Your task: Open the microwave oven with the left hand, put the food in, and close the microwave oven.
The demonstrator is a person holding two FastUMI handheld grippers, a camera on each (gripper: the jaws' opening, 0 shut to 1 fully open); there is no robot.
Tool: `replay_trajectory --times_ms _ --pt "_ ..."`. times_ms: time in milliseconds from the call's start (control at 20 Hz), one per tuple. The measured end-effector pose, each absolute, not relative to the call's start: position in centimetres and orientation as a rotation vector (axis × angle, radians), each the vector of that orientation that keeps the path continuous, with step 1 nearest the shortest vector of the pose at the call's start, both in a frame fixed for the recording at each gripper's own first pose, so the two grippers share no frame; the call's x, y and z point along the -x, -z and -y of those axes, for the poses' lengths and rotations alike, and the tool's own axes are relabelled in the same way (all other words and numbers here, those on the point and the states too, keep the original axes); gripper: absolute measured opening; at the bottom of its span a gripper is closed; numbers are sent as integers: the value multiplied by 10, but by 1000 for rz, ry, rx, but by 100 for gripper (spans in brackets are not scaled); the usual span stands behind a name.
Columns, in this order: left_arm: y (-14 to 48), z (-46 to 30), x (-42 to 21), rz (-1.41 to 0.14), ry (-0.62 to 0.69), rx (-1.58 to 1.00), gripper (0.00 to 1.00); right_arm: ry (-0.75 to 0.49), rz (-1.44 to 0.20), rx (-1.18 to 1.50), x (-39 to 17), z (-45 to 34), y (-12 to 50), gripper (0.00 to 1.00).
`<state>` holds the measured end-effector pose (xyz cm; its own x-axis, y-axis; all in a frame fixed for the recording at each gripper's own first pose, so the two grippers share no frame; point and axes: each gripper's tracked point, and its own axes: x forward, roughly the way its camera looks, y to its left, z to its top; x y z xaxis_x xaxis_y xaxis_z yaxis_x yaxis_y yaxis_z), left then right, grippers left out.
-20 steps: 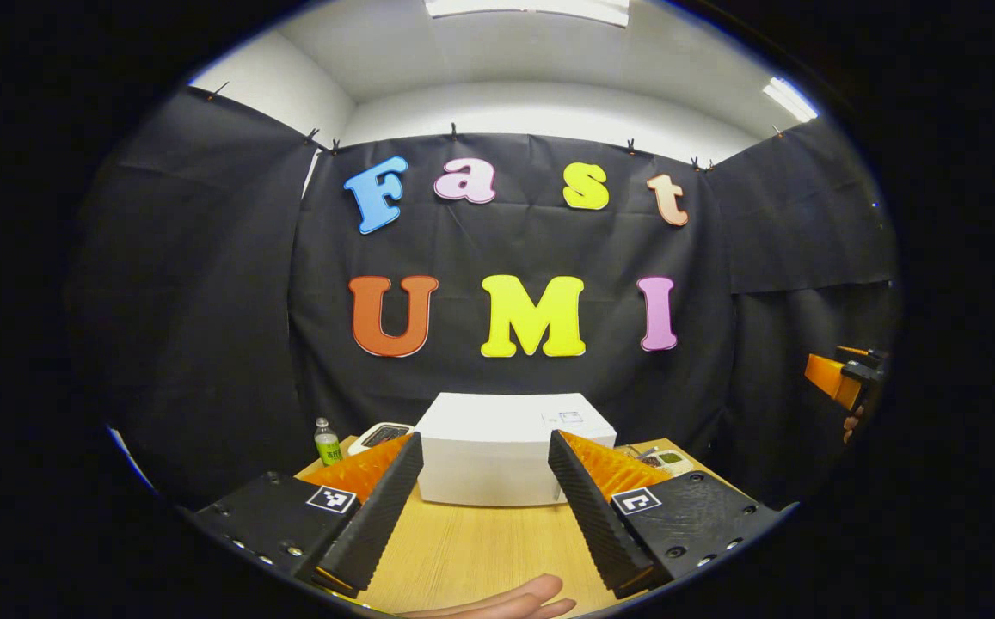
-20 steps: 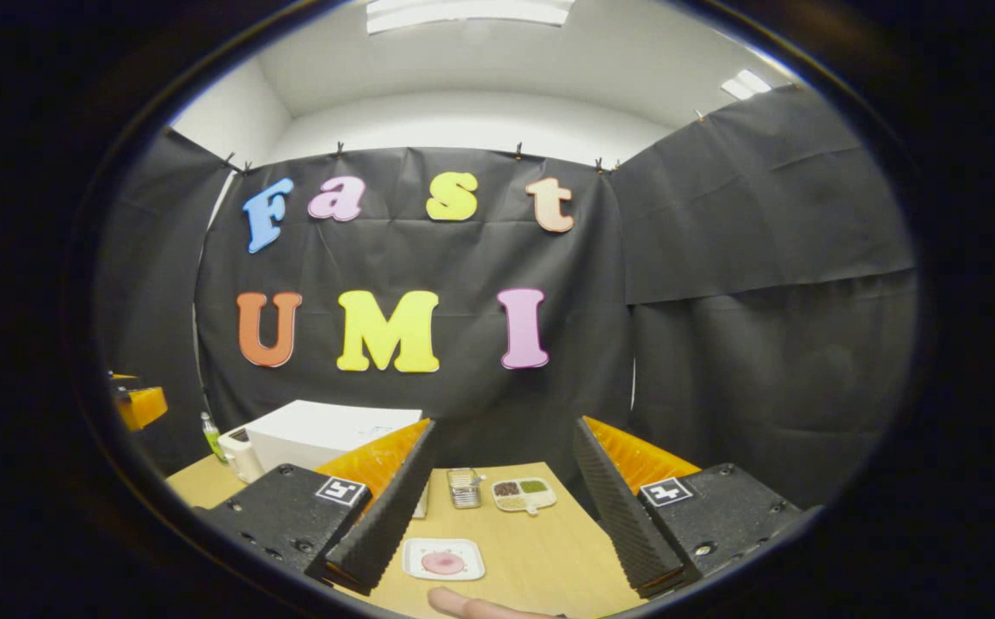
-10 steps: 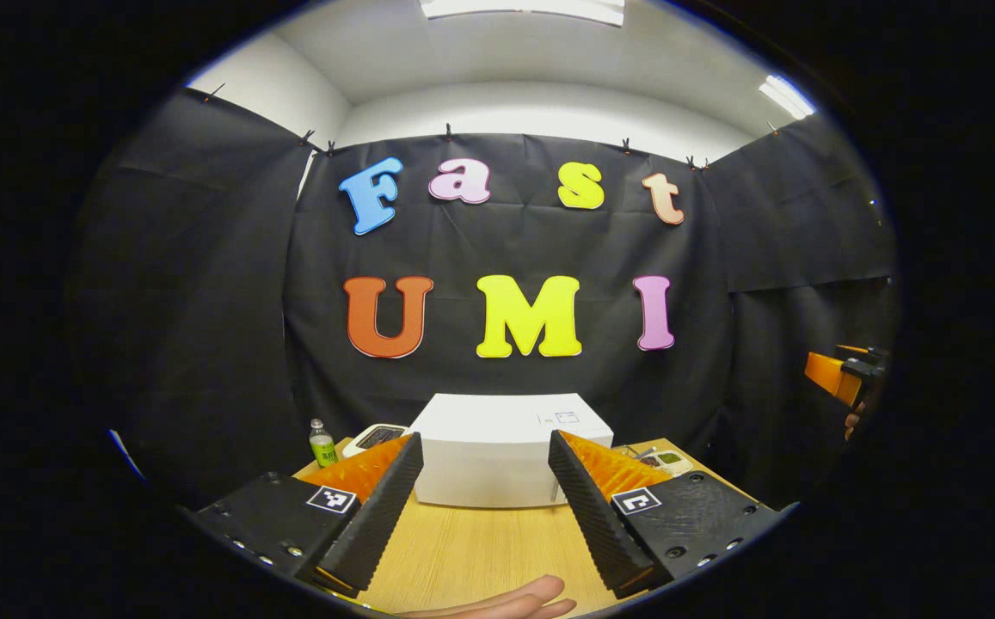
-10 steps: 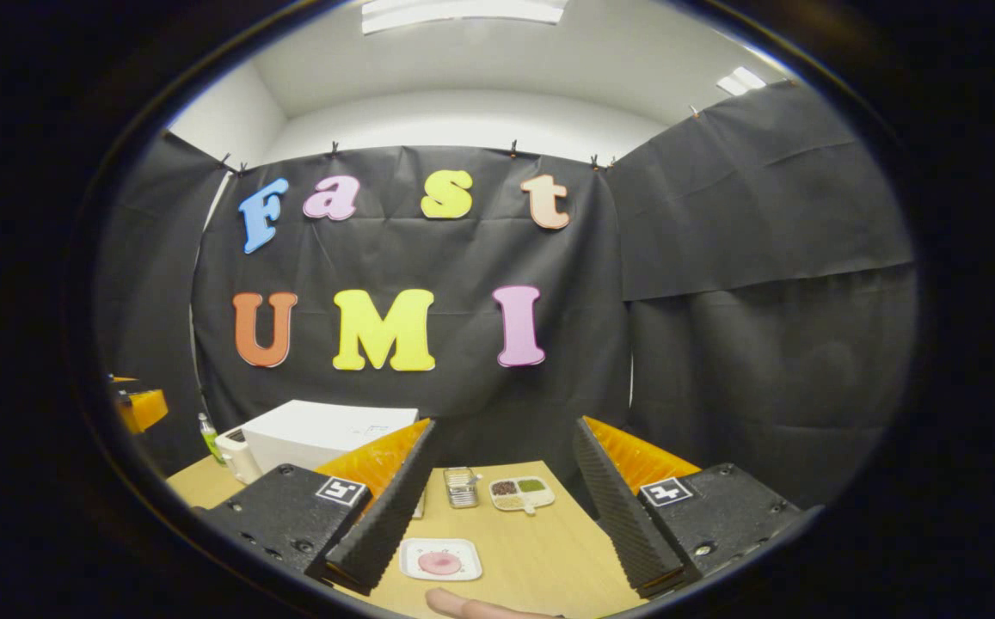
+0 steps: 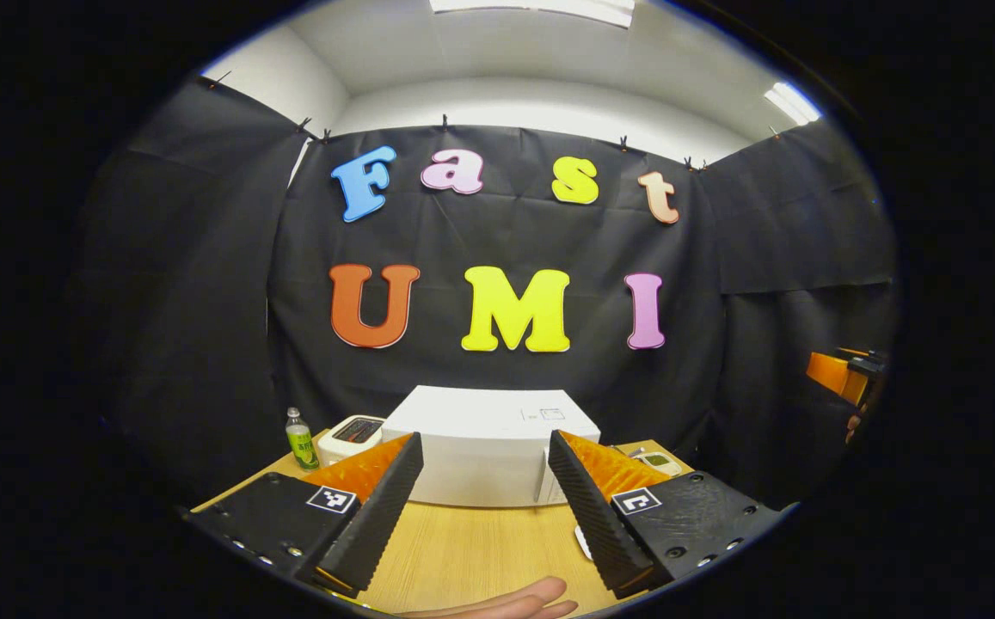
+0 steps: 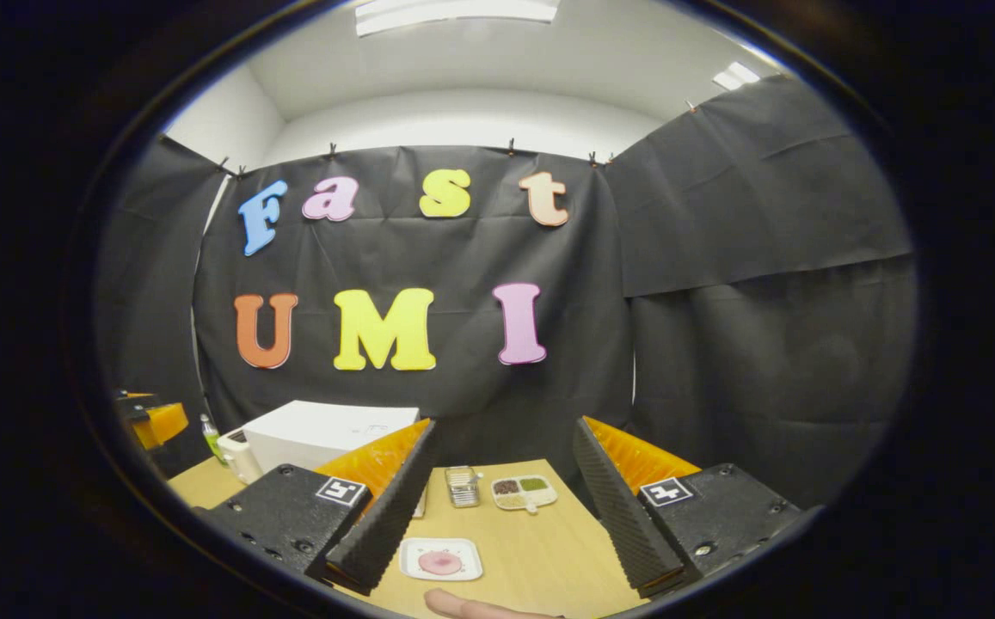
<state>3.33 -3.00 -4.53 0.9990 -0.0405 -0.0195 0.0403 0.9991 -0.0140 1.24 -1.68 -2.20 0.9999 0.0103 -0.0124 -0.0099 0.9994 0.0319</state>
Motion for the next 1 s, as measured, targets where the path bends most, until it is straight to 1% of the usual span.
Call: replay_trajectory --times_ms 600,800,1000 --pt "54 49 -48 -3 62 18 92 -4 -22 -31 -19 18 27 96" --pt "92 67 -92 -1 70 27 92 -6 -32 -41 -20 16 33 96" --pt "157 98 -153 -45 118 7 92 -19 -8 -16 -14 16 32 96"
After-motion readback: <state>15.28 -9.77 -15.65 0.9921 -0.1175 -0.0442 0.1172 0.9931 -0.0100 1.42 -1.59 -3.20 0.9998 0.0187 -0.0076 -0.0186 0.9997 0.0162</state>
